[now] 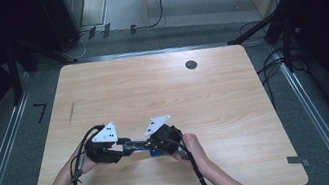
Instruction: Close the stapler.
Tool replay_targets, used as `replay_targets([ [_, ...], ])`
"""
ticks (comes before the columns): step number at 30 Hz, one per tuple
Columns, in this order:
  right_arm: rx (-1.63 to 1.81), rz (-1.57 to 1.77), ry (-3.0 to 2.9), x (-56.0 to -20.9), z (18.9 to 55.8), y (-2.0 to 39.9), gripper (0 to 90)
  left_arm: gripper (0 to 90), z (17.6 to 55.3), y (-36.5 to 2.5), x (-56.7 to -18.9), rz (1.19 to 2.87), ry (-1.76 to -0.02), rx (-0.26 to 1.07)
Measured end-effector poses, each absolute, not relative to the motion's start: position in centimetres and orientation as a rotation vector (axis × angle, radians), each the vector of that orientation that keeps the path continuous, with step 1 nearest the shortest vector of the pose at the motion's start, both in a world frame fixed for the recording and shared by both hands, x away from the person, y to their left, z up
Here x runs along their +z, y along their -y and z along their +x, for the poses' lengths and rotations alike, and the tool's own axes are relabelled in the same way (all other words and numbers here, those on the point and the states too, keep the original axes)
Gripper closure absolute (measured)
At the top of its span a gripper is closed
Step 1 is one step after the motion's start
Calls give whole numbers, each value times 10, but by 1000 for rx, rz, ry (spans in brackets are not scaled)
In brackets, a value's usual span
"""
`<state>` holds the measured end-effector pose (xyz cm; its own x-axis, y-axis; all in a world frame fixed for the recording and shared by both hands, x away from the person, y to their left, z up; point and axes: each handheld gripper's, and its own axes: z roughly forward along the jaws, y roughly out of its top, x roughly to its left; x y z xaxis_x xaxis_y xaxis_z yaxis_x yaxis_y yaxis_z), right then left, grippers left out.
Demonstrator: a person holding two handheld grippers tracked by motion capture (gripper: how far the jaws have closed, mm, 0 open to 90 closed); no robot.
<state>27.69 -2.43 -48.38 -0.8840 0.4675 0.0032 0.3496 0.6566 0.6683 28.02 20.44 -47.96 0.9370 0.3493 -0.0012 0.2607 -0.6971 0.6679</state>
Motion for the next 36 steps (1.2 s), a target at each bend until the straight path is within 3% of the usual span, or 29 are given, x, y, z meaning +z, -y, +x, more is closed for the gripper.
replay_targets([
  [16, 1025, 621, -2716, -480, 277, 15, 900, 596, 278, -204, -480, 2363, -439, 175],
  [21, 1021, 622, -2717, -481, 277, 15, 900, 531, 279, -205, -481, 2364, -457, 158],
  [31, 1001, 605, -2731, -483, 276, 11, 900, 504, 283, -213, -491, 2408, -494, 103],
  [36, 997, 603, -2726, -482, 276, 11, 900, 628, 281, -212, -496, 2395, -489, 119],
])
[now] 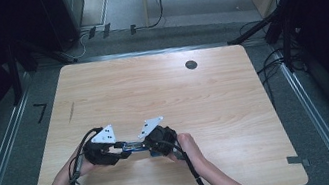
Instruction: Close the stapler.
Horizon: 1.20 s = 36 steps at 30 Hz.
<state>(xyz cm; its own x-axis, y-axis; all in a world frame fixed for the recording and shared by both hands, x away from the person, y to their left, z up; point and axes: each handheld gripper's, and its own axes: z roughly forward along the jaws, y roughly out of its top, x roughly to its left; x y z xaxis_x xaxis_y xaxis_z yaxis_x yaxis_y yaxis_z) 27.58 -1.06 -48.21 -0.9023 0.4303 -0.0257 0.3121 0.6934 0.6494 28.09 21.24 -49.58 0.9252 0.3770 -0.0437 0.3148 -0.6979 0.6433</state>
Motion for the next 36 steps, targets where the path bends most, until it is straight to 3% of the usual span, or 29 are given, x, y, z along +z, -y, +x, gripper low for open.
replay_targets([
  [18, 1009, 614, -2719, -472, 275, 23, 900, 638, 273, -189, -480, 2294, -427, 214],
  [36, 1026, 605, -2705, -469, 276, 30, 900, 627, 276, -177, -490, 2238, -413, 210],
])
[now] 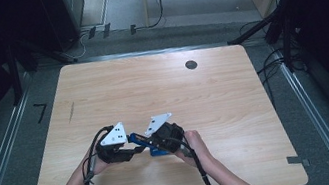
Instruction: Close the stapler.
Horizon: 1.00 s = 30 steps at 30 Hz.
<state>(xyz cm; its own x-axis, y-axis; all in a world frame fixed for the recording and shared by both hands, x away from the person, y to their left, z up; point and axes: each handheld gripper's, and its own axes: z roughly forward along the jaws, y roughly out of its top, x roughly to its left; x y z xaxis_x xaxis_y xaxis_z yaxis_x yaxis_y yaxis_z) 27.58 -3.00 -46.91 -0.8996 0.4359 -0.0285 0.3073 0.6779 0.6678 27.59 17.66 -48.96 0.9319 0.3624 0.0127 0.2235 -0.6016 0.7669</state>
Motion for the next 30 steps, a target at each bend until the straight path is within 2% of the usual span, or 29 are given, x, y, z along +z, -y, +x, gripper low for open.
replay_targets([
  [30, 1041, 652, -2664, -466, 273, 56, 900, 650, 273, -148, -504, 2199, -408, 241],
])
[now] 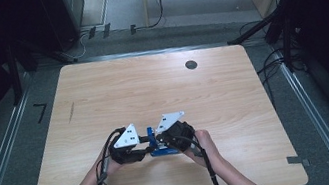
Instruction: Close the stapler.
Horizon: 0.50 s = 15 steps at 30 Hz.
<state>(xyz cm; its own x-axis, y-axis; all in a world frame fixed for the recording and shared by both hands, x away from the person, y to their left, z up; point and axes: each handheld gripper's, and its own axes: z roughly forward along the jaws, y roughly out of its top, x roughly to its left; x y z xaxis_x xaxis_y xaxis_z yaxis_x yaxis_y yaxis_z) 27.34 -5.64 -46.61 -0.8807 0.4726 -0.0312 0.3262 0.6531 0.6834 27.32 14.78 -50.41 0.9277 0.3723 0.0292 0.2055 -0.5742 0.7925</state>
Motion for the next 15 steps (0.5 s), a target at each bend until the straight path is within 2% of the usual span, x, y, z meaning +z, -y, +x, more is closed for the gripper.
replay_targets([
  [15, 1042, 673, -2654, -466, 273, 60, 900, 650, 274, -143, -506, 2215, -422, 227],
])
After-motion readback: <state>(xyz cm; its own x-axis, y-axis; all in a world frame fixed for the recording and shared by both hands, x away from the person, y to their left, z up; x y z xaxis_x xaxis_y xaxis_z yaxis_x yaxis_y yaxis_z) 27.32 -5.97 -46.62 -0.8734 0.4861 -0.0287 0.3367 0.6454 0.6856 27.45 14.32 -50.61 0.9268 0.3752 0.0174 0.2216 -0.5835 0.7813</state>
